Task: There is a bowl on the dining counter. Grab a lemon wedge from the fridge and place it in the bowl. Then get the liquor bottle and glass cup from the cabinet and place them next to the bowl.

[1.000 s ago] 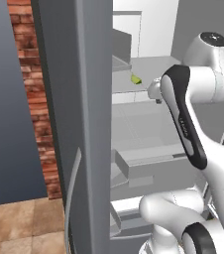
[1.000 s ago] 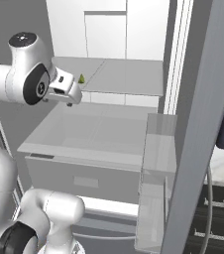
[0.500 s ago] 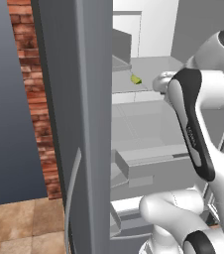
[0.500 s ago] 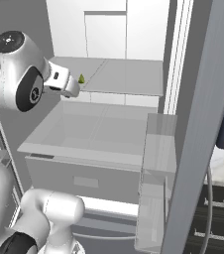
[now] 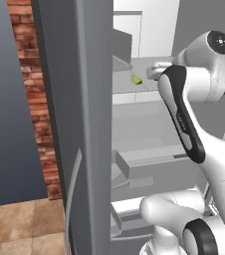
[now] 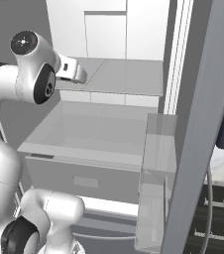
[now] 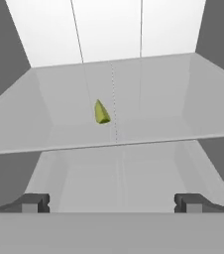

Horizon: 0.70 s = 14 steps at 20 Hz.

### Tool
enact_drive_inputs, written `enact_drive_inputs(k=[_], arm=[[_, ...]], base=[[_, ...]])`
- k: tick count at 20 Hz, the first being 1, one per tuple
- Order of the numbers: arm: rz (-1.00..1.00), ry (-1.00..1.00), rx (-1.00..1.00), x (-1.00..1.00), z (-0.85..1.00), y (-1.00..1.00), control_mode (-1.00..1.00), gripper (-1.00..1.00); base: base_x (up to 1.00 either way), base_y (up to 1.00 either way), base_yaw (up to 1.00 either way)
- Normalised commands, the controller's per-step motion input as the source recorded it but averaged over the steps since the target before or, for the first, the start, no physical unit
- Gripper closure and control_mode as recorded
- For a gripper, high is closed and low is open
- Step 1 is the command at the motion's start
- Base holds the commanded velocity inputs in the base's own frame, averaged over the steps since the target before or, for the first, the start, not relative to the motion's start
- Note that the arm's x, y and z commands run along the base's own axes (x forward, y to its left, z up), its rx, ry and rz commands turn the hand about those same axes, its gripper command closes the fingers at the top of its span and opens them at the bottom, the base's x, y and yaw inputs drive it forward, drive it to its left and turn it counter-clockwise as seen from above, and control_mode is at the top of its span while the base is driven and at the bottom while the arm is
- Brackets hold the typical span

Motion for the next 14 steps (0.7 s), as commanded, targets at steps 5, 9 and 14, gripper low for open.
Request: enact_drive_inputs(k=[5,9,14], arm=[[0.0,0.02,0.0,0.83,0.01,0.0,-1.0,-1.0],[0.01,0.07,0.0,0.86,-0.07,0.0,-1.0,-1.0],[0.03,0.01,0.0,0.8,-0.17,0.0,-1.0,-1.0]], base=[[0.0,0.0,0.0],[0.0,0.0,0.0],[0.0,0.0,0.0]])
